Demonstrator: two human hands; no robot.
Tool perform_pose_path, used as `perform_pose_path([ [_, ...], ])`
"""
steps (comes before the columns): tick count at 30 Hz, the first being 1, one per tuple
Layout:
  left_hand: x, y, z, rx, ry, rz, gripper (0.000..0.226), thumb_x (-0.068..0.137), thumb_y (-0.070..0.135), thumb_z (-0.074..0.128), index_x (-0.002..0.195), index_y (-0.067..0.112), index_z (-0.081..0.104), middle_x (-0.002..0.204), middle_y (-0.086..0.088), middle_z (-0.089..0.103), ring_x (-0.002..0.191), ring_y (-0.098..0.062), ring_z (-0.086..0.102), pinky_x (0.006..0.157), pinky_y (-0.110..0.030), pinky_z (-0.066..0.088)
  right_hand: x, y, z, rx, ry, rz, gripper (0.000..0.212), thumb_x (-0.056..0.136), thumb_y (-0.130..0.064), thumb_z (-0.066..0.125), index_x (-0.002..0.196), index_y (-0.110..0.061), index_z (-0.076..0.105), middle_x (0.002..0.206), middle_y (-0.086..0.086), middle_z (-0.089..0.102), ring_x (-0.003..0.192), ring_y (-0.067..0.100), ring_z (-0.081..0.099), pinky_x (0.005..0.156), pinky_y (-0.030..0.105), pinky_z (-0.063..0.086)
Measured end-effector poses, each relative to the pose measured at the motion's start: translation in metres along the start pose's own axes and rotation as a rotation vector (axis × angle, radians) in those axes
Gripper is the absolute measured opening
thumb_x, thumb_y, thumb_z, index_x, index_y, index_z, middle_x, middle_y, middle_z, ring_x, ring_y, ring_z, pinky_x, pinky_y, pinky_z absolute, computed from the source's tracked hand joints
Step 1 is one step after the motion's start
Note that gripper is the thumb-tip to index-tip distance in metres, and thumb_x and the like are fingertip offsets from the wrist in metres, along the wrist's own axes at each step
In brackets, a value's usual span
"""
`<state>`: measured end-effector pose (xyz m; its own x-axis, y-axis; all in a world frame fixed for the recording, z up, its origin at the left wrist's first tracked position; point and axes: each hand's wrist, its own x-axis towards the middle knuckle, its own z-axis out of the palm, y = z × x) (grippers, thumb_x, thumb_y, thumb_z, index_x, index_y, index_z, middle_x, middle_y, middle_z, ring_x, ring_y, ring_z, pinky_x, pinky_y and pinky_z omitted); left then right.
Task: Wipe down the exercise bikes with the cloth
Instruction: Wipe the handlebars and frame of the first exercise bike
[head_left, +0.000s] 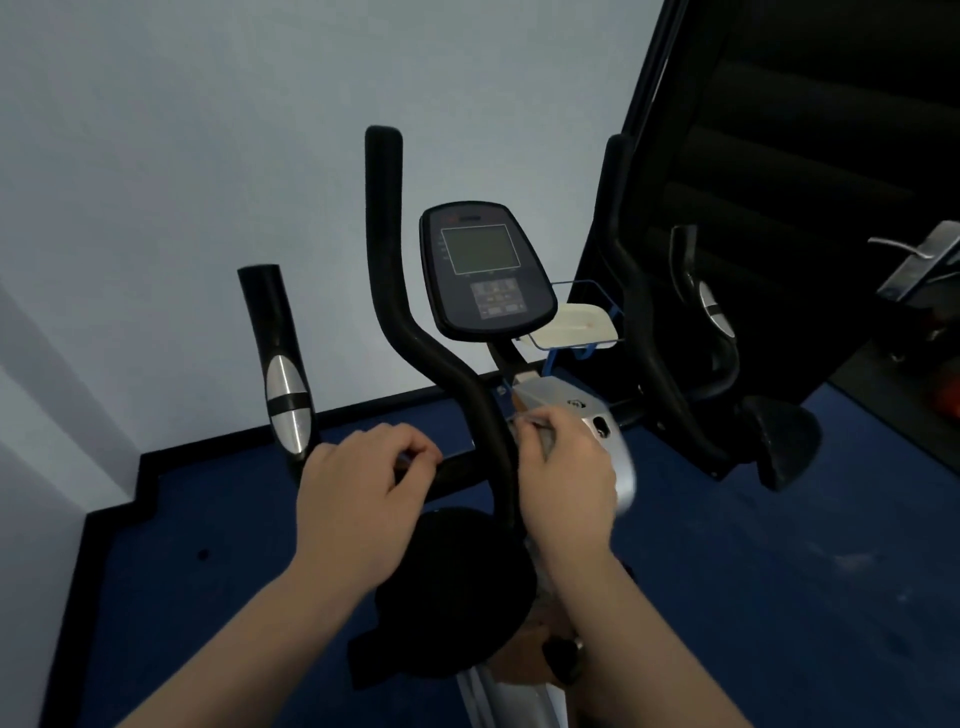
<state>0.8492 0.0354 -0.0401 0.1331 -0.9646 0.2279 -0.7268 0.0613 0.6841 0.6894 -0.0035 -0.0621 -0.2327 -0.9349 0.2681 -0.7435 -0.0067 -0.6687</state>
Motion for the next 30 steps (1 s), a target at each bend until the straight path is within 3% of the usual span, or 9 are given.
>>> perform_pose_path([
  [3, 0.0, 0.001, 0.0, -0.005, -0.001, 0.006, 0.015, 0.089, 0.028, 0.058, 0.08, 0.033, 0.069, 0.072, 0.017, 0.061, 0.073, -0.003, 0.056, 0.08, -0.044, 0.048, 0.0, 0.013, -0.021, -0.074, -0.034, -0.081, 0.007, 0.092, -0.035, 0.055, 0.086, -0.035, 0.059, 0.071, -0.022, 0.053, 0.065, -0.001, 0.052, 0.05, 0.02, 0.033],
  [8, 0.001, 0.0, 0.002, 0.014, 0.004, 0.005, 0.015, 0.09, 0.028, 0.057, 0.081, 0.032, 0.069, 0.072, 0.016, 0.061, 0.071, -0.003, 0.056, 0.08, -0.043, 0.047, 0.018, -0.006, -0.002, -0.165, -0.085, -0.061, 0.015, 0.095, -0.029, 0.049, 0.097, -0.023, 0.063, 0.097, -0.004, 0.065, 0.085, 0.02, 0.06, 0.064, 0.031, 0.041],
  [12, 0.001, 0.0, 0.001, 0.001, 0.001, 0.005, 0.014, 0.09, 0.029, 0.057, 0.082, 0.032, 0.068, 0.073, 0.017, 0.062, 0.073, -0.004, 0.057, 0.08, -0.043, 0.047, 0.019, 0.003, -0.038, 0.197, -0.261, 0.071, 0.012, 0.088, -0.035, 0.06, 0.079, -0.028, 0.061, 0.079, -0.008, 0.064, 0.08, 0.014, 0.061, 0.065, 0.03, 0.046],
  [17, 0.003, 0.0, 0.003, 0.017, 0.02, -0.014, 0.016, 0.09, 0.031, 0.056, 0.08, 0.03, 0.069, 0.075, 0.014, 0.064, 0.074, -0.008, 0.059, 0.081, -0.044, 0.047, 0.054, -0.044, -0.024, 0.933, -0.183, 0.238, 0.012, 0.084, -0.027, 0.054, 0.094, -0.027, 0.059, 0.099, 0.007, 0.067, 0.088, 0.017, 0.065, 0.075, 0.035, 0.052],
  [20, 0.002, 0.0, 0.003, 0.008, 0.012, -0.004, 0.015, 0.089, 0.03, 0.056, 0.082, 0.03, 0.069, 0.075, 0.015, 0.064, 0.074, -0.007, 0.059, 0.079, -0.045, 0.047, 0.031, -0.039, 0.003, 0.583, -0.122, -0.014, 0.013, 0.091, -0.025, 0.059, 0.103, -0.027, 0.055, 0.111, -0.004, 0.05, 0.1, 0.001, 0.051, 0.093, 0.023, 0.043],
  [23, 0.002, -0.003, 0.005, 0.0, 0.032, 0.012, 0.015, 0.089, 0.031, 0.056, 0.082, 0.031, 0.069, 0.073, 0.015, 0.064, 0.071, -0.005, 0.058, 0.077, -0.044, 0.048, 0.003, -0.008, 0.011, 0.17, 0.089, -0.188, 0.025, 0.088, -0.036, 0.064, 0.105, -0.018, 0.063, 0.116, -0.002, 0.047, 0.111, 0.012, 0.04, 0.1, 0.038, 0.035],
  [25, 0.002, -0.005, 0.006, 0.009, 0.051, 0.012, 0.014, 0.089, 0.032, 0.056, 0.082, 0.031, 0.068, 0.072, 0.015, 0.063, 0.07, -0.003, 0.056, 0.077, -0.041, 0.047, 0.002, -0.004, 0.011, 0.116, 0.151, -0.309, 0.036, 0.086, -0.038, 0.064, 0.114, -0.016, 0.061, 0.122, 0.001, 0.047, 0.115, 0.013, 0.037, 0.099, 0.037, 0.034],
  [28, 0.002, -0.007, 0.008, 0.012, 0.055, 0.007, 0.013, 0.089, 0.033, 0.055, 0.08, 0.033, 0.065, 0.067, 0.013, 0.06, 0.065, -0.003, 0.054, 0.072, -0.035, 0.041, 0.016, -0.021, 0.012, 0.177, -0.066, -0.457, 0.055, 0.088, -0.026, 0.063, 0.138, -0.022, 0.042, 0.134, 0.002, 0.042, 0.121, 0.014, 0.036, 0.102, 0.029, 0.032],
  [30, 0.001, -0.006, 0.008, 0.011, 0.05, 0.007, 0.012, 0.088, 0.032, 0.055, 0.078, 0.034, 0.061, 0.065, 0.013, 0.057, 0.062, -0.003, 0.051, 0.071, -0.033, 0.036, 0.021, -0.028, 0.013, 0.154, -0.157, -0.489, 0.045, 0.09, -0.021, 0.06, 0.133, -0.026, 0.047, 0.13, 0.0, 0.044, 0.117, 0.016, 0.038, 0.098, 0.033, 0.037],
])
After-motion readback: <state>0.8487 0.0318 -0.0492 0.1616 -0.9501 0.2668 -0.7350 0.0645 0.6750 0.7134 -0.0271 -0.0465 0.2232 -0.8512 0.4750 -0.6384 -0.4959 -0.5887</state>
